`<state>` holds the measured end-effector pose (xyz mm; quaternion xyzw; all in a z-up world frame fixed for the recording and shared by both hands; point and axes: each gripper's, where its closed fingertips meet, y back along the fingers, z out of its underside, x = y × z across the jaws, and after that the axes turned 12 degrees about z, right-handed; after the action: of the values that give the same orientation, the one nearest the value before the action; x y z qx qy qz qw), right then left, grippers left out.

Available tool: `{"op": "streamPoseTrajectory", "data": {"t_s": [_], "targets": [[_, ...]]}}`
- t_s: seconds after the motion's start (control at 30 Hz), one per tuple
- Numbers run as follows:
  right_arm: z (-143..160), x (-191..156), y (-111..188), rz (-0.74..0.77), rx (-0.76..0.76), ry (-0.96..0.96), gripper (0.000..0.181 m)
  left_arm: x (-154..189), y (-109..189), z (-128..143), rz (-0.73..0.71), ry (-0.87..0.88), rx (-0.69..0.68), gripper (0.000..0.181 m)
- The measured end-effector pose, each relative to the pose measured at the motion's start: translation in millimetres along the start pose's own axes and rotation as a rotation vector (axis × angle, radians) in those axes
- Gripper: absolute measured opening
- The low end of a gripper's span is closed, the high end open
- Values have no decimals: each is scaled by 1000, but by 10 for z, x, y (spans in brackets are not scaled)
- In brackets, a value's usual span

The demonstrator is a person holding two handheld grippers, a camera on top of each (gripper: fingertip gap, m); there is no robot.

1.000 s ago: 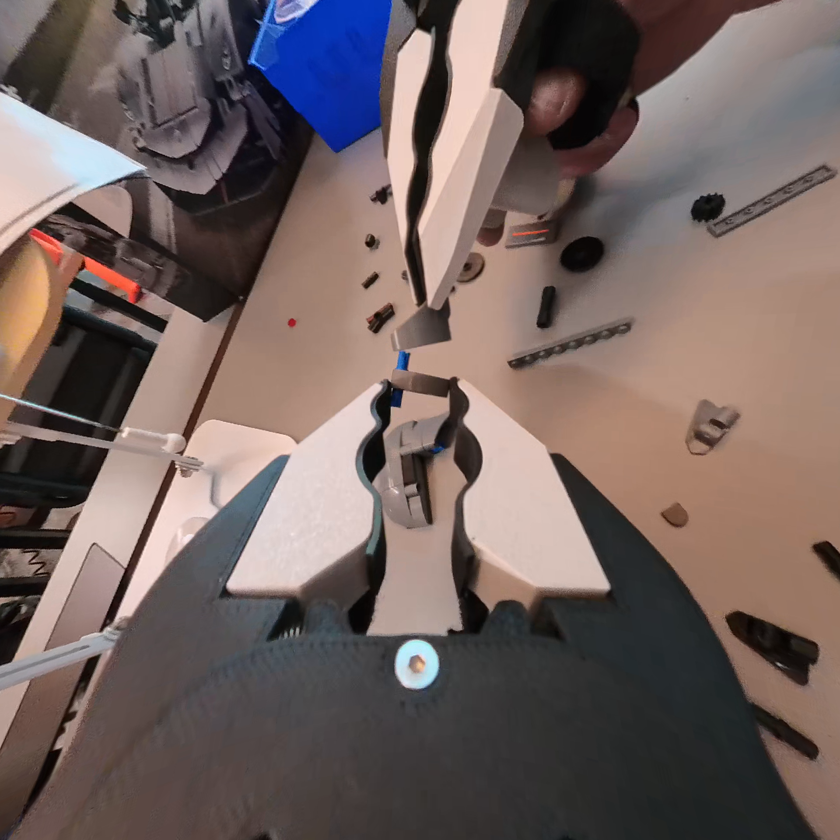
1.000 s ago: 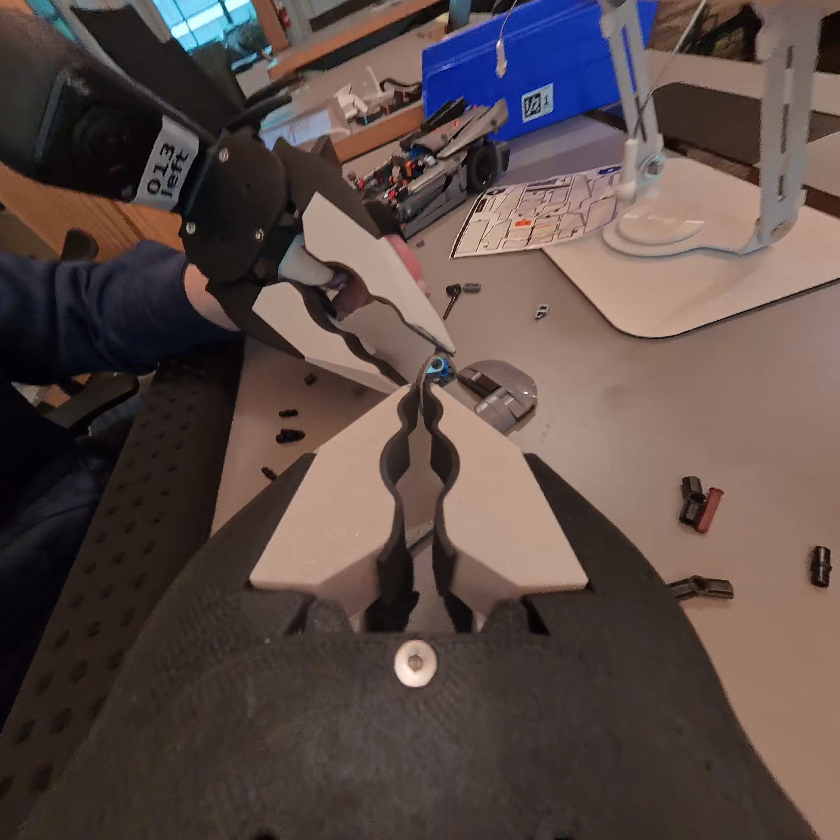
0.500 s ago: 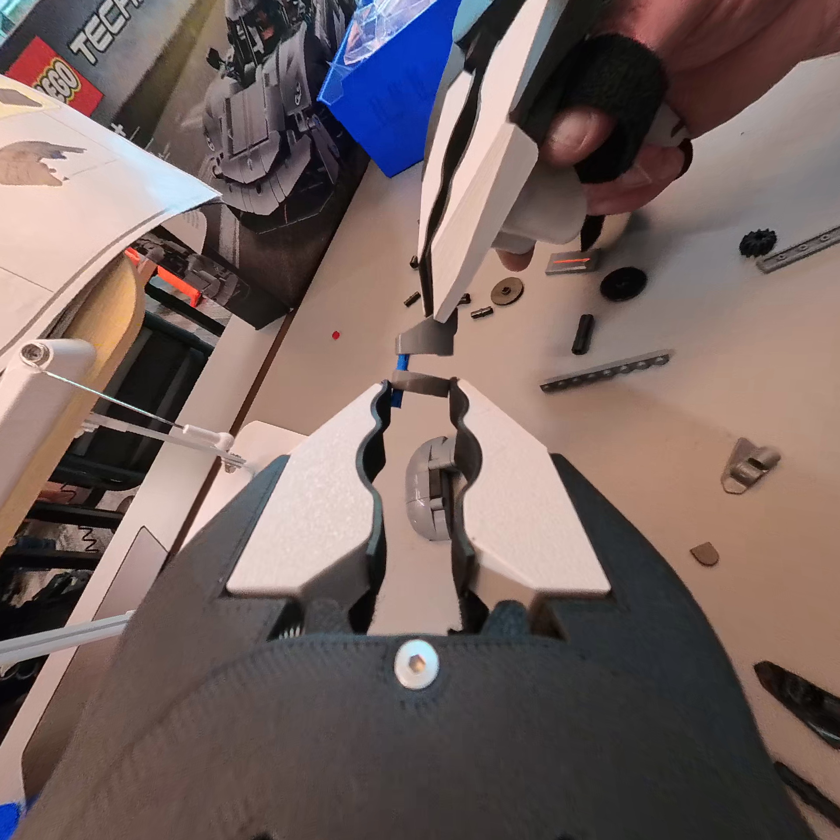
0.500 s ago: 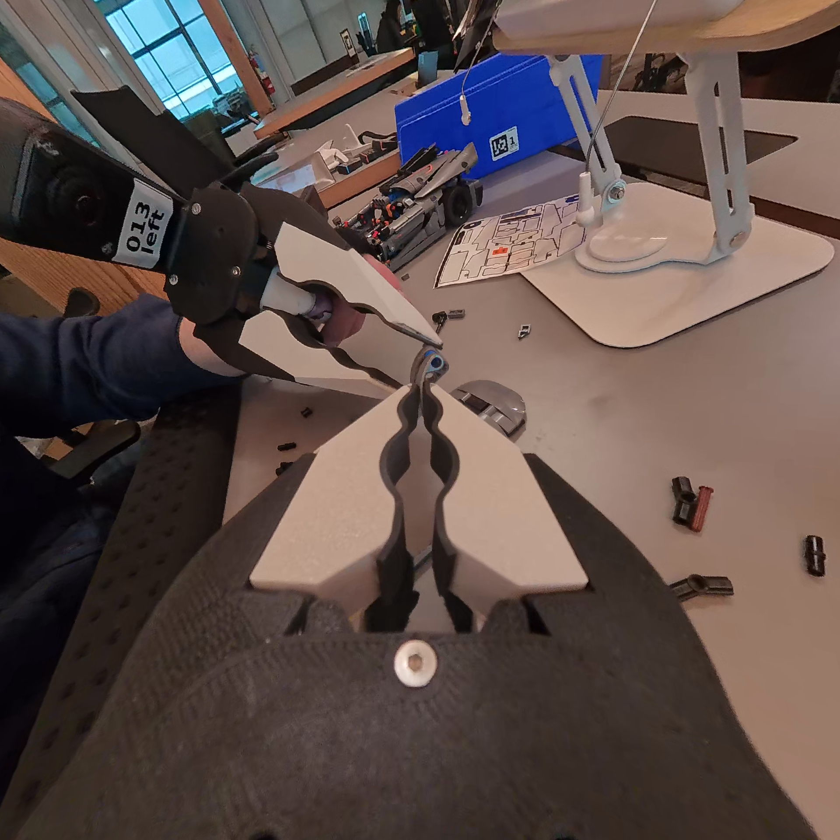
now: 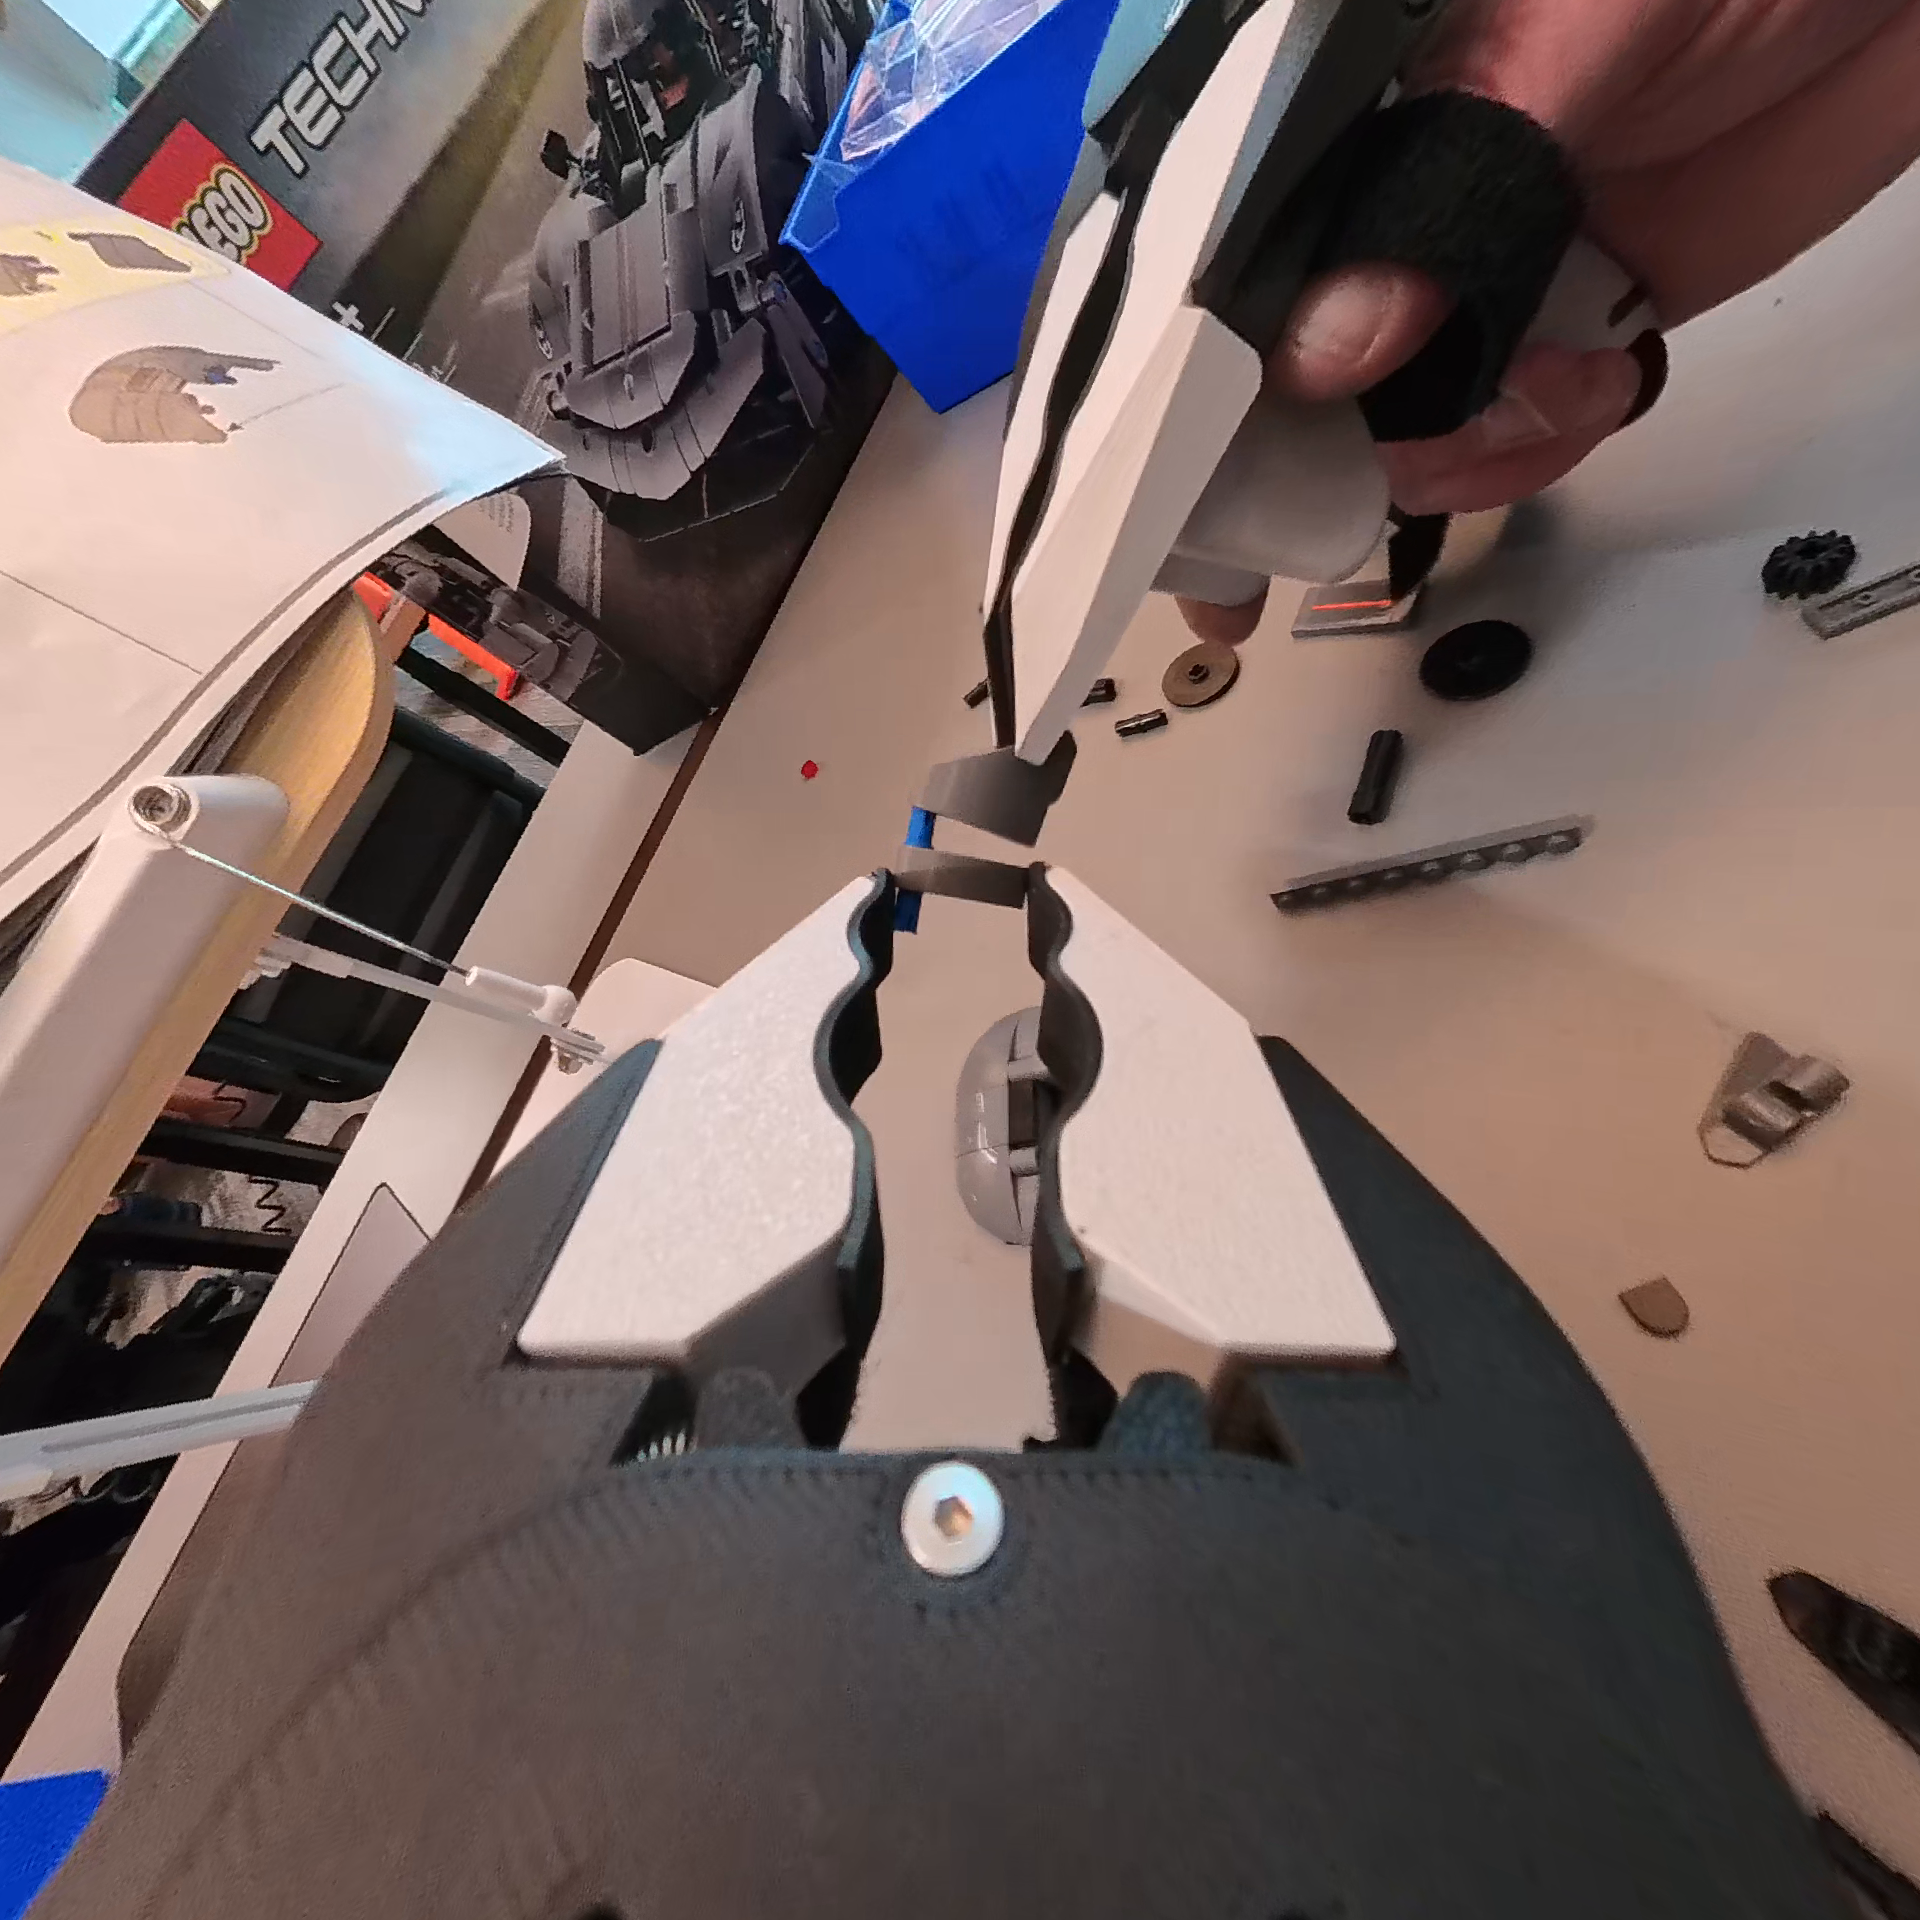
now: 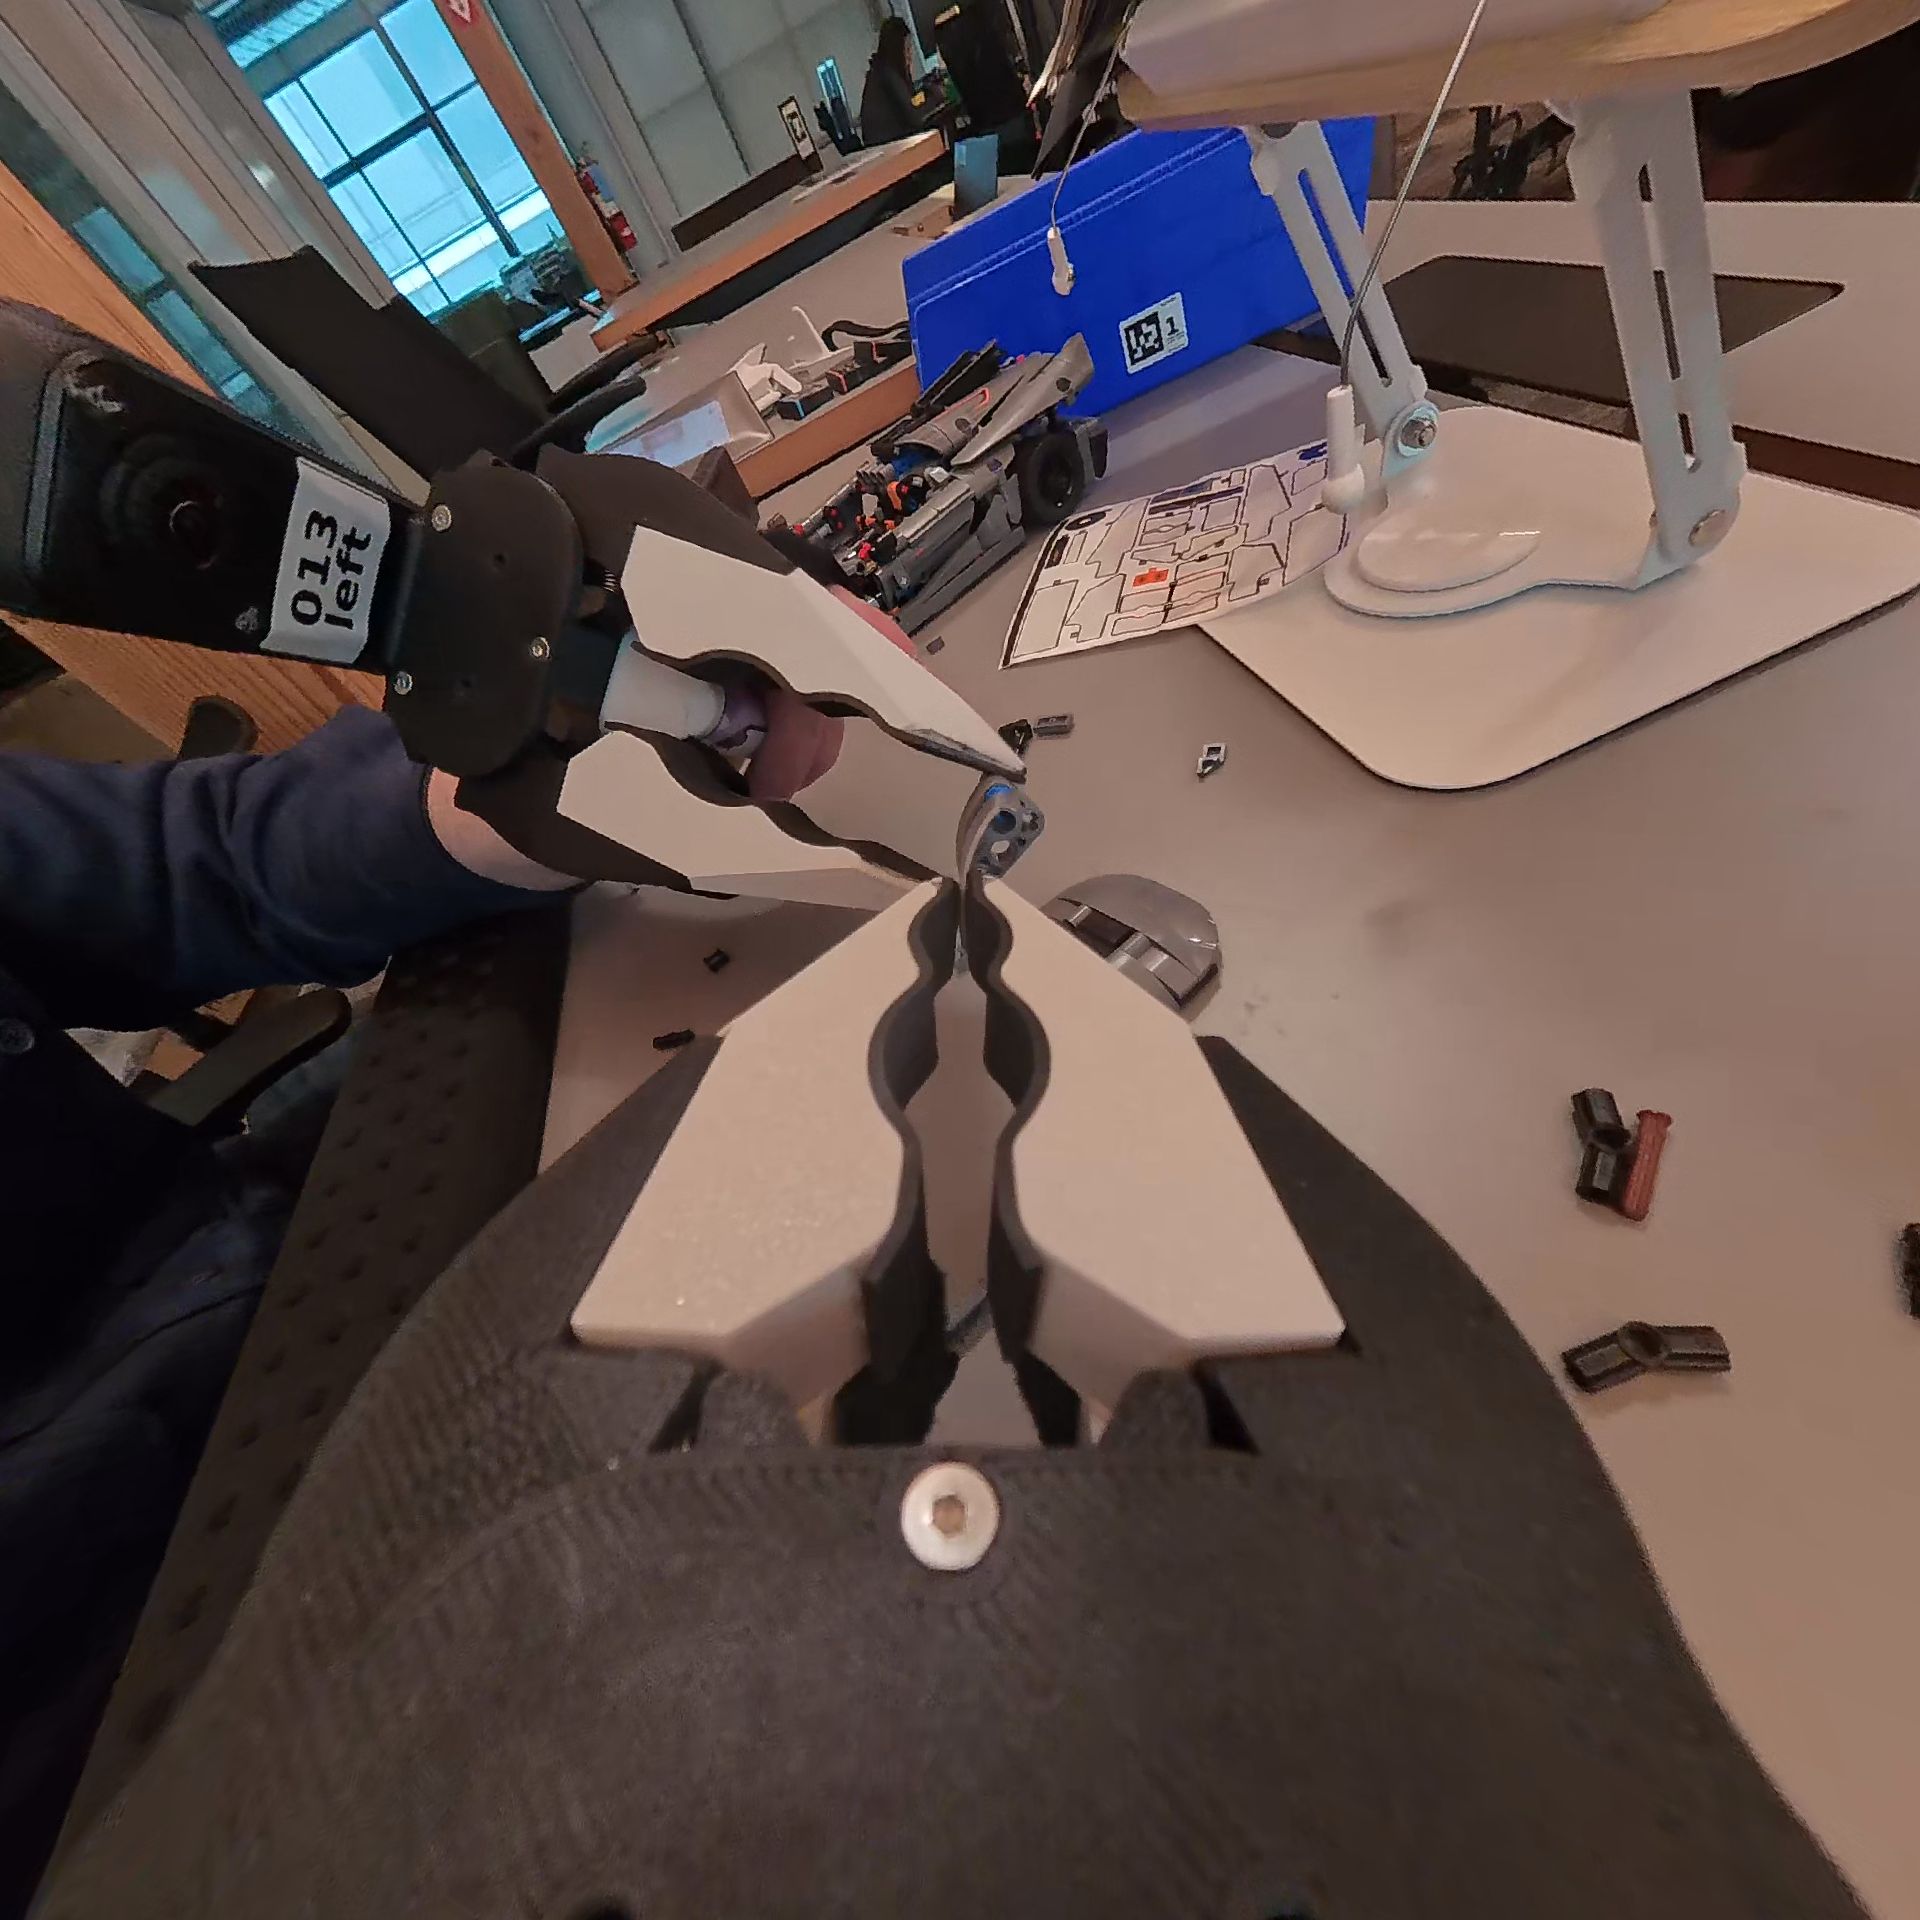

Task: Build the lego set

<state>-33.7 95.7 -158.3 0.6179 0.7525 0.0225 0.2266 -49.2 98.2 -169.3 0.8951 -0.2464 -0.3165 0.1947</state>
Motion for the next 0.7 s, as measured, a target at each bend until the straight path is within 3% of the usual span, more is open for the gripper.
{"op": "streamPoseTrajectory", "data": {"t_s": [0.37, 0.7], "targets": [[-1, -11, -11, -5, 1, -11, 0, -25, 6, -29, -47, -53, -10, 23], [96, 42, -7, 22, -57, 25, 0, 50, -53, 48, 29, -20, -28, 23]]}}
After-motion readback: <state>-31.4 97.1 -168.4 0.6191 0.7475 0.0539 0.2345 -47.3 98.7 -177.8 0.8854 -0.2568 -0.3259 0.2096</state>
